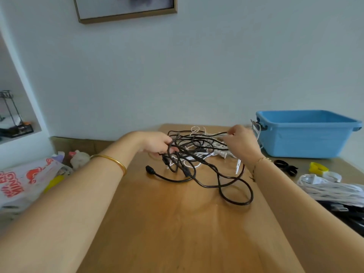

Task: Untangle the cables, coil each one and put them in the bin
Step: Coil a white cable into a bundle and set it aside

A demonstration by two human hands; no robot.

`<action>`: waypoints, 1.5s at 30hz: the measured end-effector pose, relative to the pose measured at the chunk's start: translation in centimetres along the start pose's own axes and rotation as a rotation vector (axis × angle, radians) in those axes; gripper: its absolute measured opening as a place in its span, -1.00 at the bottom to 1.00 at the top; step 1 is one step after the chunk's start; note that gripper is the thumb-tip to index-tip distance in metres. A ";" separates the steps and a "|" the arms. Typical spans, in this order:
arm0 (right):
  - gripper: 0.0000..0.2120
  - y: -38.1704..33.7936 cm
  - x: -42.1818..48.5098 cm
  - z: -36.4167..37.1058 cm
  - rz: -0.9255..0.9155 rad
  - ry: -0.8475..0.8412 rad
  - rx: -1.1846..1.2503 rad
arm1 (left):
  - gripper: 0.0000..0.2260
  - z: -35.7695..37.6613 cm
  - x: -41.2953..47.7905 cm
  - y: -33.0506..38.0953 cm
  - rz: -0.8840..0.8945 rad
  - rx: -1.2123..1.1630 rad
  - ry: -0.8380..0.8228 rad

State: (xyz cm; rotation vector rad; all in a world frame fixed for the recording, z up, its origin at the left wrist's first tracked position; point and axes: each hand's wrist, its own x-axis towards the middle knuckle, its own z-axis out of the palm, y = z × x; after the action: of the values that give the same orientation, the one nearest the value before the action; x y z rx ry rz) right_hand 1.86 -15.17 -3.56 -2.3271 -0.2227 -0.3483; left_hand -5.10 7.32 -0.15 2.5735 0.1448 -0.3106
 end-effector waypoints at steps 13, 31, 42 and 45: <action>-0.82 -3.4 -3.4 1.0 -0.103 -0.138 0.303 | -0.72 0.0 0.0 2.5 0.242 -0.464 0.457; -0.77 -5.1 -1.2 -6.2 -0.411 0.121 1.322 | -0.40 0.3 2.7 4.5 0.213 0.474 0.091; -0.78 -3.9 -0.8 -6.6 -0.416 -0.015 1.329 | -0.54 -0.8 1.5 8.0 0.282 0.225 0.294; -0.77 -3.9 -0.9 -6.4 -0.421 -0.060 1.360 | -0.44 0.7 2.4 7.6 0.251 0.204 0.165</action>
State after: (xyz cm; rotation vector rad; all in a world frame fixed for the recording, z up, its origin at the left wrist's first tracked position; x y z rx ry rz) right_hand -1.20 -17.05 3.11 -0.9338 -0.7164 -0.2063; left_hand -1.68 0.59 2.48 2.7793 -0.1579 -0.0196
